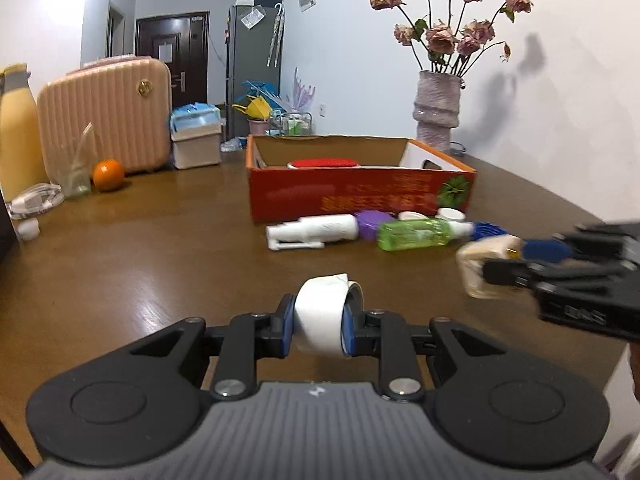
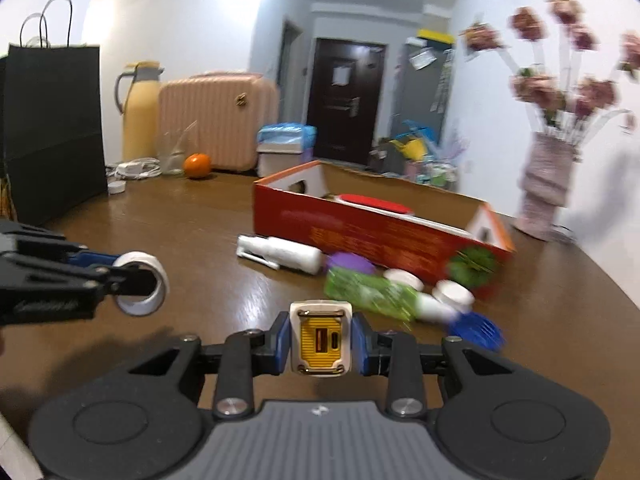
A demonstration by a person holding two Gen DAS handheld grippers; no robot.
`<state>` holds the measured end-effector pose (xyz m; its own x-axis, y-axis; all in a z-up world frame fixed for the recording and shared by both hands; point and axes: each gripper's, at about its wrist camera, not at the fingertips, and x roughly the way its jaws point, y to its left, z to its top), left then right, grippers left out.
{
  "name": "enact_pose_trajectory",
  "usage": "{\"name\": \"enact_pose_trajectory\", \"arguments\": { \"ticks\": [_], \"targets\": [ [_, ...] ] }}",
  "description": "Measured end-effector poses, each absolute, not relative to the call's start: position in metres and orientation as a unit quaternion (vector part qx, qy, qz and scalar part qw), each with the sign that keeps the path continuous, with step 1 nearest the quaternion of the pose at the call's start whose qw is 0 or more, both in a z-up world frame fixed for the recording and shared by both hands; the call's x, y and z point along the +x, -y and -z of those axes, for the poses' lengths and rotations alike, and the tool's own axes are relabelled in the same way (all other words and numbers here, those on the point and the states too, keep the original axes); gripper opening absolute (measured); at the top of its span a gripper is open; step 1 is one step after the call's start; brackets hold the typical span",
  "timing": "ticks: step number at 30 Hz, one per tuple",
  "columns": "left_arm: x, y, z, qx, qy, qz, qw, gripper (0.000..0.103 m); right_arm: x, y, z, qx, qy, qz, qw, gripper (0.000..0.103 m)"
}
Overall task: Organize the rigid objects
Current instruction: 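Carry the white fitting with the left gripper while the right gripper carries the beige cube into the box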
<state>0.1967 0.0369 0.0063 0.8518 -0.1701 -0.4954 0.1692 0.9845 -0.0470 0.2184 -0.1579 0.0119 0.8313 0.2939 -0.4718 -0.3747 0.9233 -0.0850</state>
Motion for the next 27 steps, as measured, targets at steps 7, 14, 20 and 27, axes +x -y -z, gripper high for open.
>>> {"name": "enact_pose_trajectory", "arguments": {
  "ticks": [7, 14, 20, 27],
  "targets": [
    [0.173, -0.028, -0.005, -0.051, -0.260, 0.088, 0.960, 0.023, 0.157, 0.194, -0.011, -0.060, -0.190, -0.125, 0.972, 0.030],
    [0.177, -0.027, -0.021, -0.032, -0.241, 0.076, 0.967, 0.023, 0.168, 0.218, -0.021, -0.028, -0.184, -0.117, 0.975, 0.030],
    [0.238, -0.025, -0.046, 0.001, -0.222, 0.088, 0.971, 0.023, 0.219, 0.226, -0.035, -0.070, -0.172, -0.106, 0.977, 0.030],
    [0.375, -0.025, -0.066, 0.036, -0.233, 0.071, 0.969, 0.023, 0.344, 0.235, -0.056, -0.090, -0.188, -0.129, 0.970, 0.030]
  ]
}}
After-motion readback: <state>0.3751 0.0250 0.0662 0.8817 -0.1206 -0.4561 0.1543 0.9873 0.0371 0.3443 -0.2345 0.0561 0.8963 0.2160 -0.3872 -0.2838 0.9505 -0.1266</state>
